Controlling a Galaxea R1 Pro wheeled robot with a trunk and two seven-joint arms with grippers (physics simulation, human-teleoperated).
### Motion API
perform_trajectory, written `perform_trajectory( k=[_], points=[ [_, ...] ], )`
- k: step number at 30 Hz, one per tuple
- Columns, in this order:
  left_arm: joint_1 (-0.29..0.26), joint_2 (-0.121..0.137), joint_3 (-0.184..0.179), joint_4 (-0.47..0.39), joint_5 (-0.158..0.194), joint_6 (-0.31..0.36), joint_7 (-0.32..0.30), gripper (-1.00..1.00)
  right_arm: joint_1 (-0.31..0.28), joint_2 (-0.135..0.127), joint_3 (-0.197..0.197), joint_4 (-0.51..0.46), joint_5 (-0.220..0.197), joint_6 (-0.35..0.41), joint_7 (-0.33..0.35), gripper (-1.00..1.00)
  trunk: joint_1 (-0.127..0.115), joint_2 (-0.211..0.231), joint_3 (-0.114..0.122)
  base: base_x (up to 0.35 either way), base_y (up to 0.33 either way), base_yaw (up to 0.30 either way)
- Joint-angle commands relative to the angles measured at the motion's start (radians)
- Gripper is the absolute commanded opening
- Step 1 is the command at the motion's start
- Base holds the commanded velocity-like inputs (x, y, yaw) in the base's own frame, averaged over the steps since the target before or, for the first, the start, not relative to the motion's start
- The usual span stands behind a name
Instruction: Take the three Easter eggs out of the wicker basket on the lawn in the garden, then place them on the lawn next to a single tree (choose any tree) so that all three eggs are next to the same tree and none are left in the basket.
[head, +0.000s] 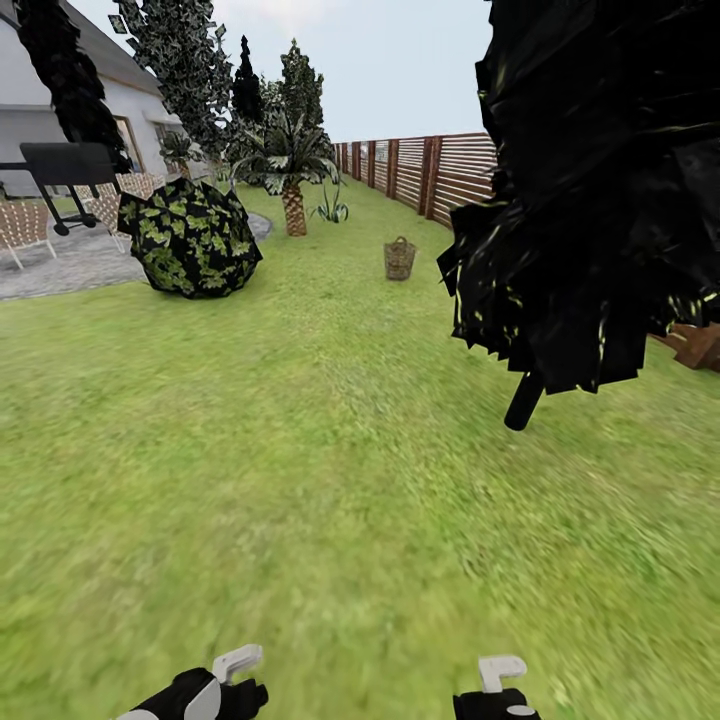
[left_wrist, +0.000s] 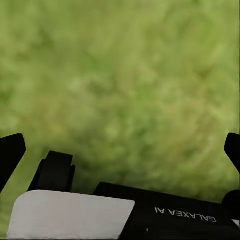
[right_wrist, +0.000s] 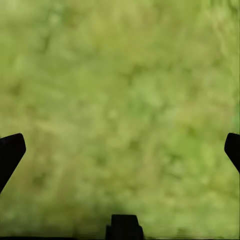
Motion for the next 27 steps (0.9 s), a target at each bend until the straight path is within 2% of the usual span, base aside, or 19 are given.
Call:
perform_trajectory(
  k=[1, 14, 24, 27],
  points=[
    [0.0, 0.0, 0.001, 0.002, 0.011, 0.006, 0.0, 1.0, 0.002, 0.0, 0.006, 0.001, 0.0, -0.003, -0.005, 1.0, -0.004, 0.007, 0.003, 0.0, 0.0, 0.0],
    [0.021, -0.001, 0.001, 0.131, 0.01, 0.007, 0.004, 1.0, 0.125, -0.003, 0.005, 0.017, -0.001, -0.003, -0.007, 1.0, -0.054, 0.098, 0.043, 0.0, 0.0, 0.0],
    [0.064, -0.003, 0.001, 0.134, 0.01, 0.008, 0.006, 1.0, 0.177, -0.002, 0.007, 0.052, 0.002, 0.0, -0.008, 1.0, -0.088, 0.161, 0.071, 0.0, 0.0, 0.0],
    [0.082, -0.004, 0.001, 0.134, 0.01, 0.008, 0.005, 1.0, 0.214, 0.0, 0.01, 0.053, 0.032, -0.002, -0.008, 1.0, -0.088, 0.161, 0.071, 0.0, 0.0, 0.0]
  ],
)
